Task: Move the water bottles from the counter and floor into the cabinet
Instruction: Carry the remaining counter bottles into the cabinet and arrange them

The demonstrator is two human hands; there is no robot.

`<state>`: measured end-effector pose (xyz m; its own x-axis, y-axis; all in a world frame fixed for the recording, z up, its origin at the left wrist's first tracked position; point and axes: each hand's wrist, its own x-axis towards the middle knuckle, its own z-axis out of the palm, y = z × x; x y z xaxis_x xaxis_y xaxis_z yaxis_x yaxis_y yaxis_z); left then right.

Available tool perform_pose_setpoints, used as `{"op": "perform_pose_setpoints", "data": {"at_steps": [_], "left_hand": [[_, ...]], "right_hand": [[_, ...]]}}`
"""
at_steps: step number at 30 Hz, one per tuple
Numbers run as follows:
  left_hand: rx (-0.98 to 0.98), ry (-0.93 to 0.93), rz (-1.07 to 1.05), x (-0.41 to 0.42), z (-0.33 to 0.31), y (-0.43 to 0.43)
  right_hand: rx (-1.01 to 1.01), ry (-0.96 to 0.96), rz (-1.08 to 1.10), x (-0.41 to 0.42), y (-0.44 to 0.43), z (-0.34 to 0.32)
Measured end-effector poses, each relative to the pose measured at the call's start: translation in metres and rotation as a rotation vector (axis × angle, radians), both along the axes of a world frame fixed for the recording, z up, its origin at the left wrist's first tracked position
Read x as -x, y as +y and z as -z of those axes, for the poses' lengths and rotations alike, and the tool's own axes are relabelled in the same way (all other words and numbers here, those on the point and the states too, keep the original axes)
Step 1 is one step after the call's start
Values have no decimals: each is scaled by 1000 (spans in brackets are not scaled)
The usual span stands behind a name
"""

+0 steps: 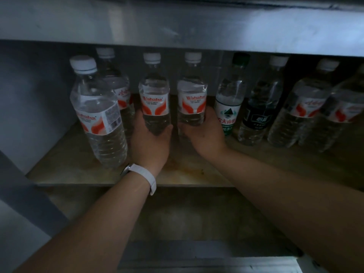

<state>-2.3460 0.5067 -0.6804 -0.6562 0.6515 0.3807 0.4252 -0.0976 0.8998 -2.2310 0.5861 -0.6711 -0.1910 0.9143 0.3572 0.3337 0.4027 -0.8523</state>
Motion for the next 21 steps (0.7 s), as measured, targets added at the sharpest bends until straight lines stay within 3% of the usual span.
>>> {"op": "perform_pose_setpoints", "data": {"at_steps": [10, 21], "left_hand": [[38, 59, -5, 7, 1, 29], [48, 134, -66, 0, 9, 11]], "right_hand": [[32, 1, 71, 11, 2, -5], [32, 64, -48, 8, -3, 3]]}}
